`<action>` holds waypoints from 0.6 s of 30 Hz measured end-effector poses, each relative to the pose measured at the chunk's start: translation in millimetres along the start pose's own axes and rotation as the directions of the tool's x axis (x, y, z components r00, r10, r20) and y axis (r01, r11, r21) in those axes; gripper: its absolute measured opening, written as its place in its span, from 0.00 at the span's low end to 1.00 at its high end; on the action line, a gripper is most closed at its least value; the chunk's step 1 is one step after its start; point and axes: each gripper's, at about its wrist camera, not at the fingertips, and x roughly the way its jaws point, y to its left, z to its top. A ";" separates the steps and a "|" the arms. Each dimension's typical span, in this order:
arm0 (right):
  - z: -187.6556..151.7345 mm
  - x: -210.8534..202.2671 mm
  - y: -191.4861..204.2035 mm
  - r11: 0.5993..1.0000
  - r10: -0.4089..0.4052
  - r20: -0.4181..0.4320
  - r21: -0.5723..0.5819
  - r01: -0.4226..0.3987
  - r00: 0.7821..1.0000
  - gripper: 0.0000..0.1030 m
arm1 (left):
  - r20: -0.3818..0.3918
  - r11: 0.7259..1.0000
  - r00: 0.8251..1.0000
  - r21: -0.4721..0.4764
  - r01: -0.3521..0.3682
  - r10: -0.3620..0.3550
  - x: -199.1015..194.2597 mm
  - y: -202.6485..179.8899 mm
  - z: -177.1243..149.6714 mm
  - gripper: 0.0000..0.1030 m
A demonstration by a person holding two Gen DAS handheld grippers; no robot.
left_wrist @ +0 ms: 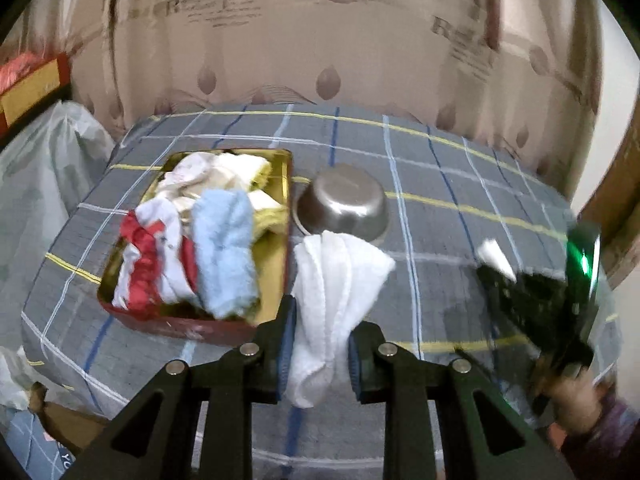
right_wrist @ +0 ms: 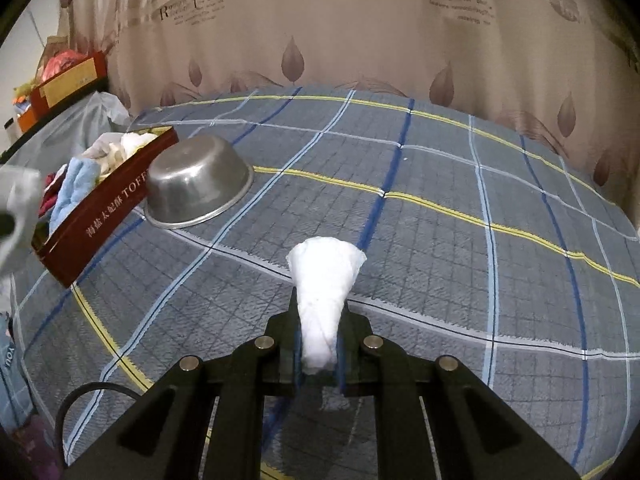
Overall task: Organize soft objects
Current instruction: 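Lower the white cloth into the tin with the left gripper while the right grasps the small white cloth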
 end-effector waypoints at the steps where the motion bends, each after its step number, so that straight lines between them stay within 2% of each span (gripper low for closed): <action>1: -0.1 -0.2 -1.5 1.000 0.005 0.001 0.007 -0.005 1.000 0.11 | 0.001 1.000 1.000 -0.016 -0.002 0.002 0.2 8.1 8.7 0.23; 5: -1.0 -1.2 -1.3 1.000 0.010 0.007 0.010 -0.010 1.000 0.11 | 0.009 0.999 1.000 -0.049 -0.012 0.013 7.6 32.0 44.8 0.23; 9: -1.1 -1.2 -1.7 1.000 0.018 0.008 0.013 -0.018 1.000 0.11 | -0.020 0.998 1.000 -0.055 -0.012 0.011 32.1 50.7 79.5 0.23; 14: -0.8 0.1 -3.2 1.000 0.028 0.002 0.014 -0.028 1.000 0.12 | -0.068 0.998 0.998 -0.055 -0.012 0.008 68.9 62.3 104.9 0.23; 18: -0.6 1.8 -2.7 0.999 0.033 -0.005 0.010 -0.033 0.999 0.12 | -0.086 0.998 0.994 -0.012 -0.061 0.060 96.4 65.4 115.7 0.23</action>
